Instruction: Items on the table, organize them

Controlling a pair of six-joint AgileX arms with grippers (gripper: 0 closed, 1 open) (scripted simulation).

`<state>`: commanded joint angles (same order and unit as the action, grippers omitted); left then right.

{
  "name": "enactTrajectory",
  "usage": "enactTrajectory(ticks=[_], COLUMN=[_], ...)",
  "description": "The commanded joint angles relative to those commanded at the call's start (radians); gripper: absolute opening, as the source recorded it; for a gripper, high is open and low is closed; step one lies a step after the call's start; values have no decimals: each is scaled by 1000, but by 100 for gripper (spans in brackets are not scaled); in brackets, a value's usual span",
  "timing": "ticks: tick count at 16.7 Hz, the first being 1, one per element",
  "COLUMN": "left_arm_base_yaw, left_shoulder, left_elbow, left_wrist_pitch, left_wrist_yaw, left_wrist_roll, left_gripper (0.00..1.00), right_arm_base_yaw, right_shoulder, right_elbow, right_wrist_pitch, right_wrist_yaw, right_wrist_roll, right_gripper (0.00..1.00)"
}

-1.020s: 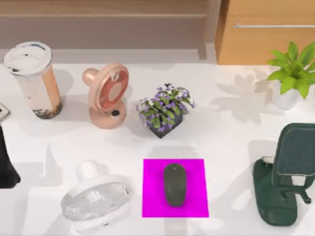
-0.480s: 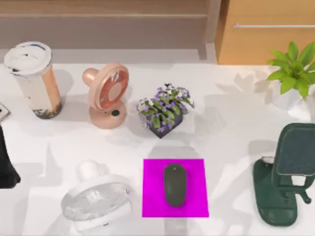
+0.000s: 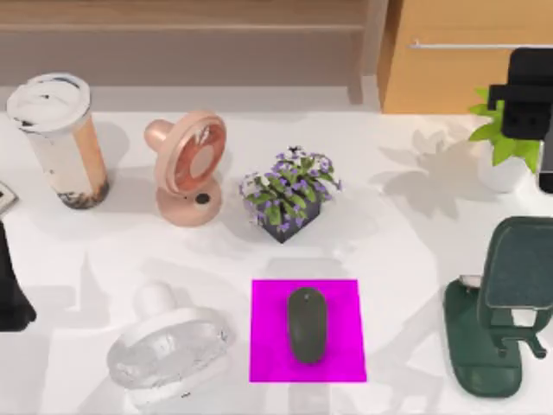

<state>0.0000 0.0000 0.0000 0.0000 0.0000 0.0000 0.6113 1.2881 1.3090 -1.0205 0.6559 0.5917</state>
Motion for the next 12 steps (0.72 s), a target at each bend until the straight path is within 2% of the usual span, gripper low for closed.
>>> enactTrajectory(ticks=[3,6,9,12], left_arm_base_yaw=[0,0,0,0], left_shoulder=[0,0,0,0], left_elbow=[0,0,0,0], left_wrist_pitch=[0,0,0,0], left_wrist_yaw=[0,0,0,0], left_wrist_roll=[0,0,0,0], left_gripper=[100,100,100,100], right_arm_base_yaw=[261,449,581,646], right_shoulder=[-185,-312,-395,-433], right_elbow=[-202,-406,-570,-654], right_wrist_pitch=[31,69,106,128], right_wrist_yaw=[150,269,347,385], right_wrist_roll=[203,322,386,414], right_gripper=[0,0,0,0])
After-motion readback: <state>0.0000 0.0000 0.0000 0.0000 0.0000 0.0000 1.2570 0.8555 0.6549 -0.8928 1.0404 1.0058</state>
